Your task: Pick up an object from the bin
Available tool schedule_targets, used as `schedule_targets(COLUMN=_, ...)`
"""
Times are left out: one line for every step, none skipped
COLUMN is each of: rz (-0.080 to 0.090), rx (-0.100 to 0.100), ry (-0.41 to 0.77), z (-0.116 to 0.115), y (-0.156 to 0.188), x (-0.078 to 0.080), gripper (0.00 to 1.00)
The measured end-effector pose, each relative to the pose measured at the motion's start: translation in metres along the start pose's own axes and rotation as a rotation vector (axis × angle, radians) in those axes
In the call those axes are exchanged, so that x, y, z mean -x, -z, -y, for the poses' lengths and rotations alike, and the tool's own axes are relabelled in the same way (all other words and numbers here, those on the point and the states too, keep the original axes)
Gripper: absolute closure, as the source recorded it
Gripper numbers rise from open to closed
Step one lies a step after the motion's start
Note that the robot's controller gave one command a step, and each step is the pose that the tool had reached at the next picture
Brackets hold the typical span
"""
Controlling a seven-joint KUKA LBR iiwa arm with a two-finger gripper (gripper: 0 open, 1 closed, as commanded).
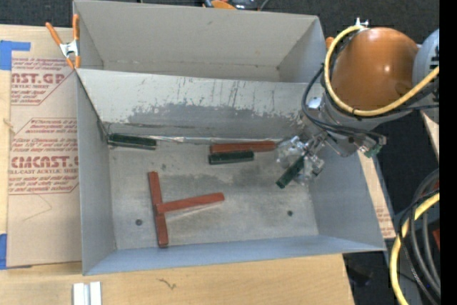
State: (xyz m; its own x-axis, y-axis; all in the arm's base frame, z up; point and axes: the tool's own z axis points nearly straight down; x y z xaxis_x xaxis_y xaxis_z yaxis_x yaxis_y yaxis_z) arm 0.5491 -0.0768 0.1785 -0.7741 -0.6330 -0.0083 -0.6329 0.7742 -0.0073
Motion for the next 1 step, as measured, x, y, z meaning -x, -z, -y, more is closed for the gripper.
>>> schedule_targets(rz=0.0, rx=-0.001, ry=-0.023, z=0.0034, y=0.079, x=0.0028, gripper=1.0)
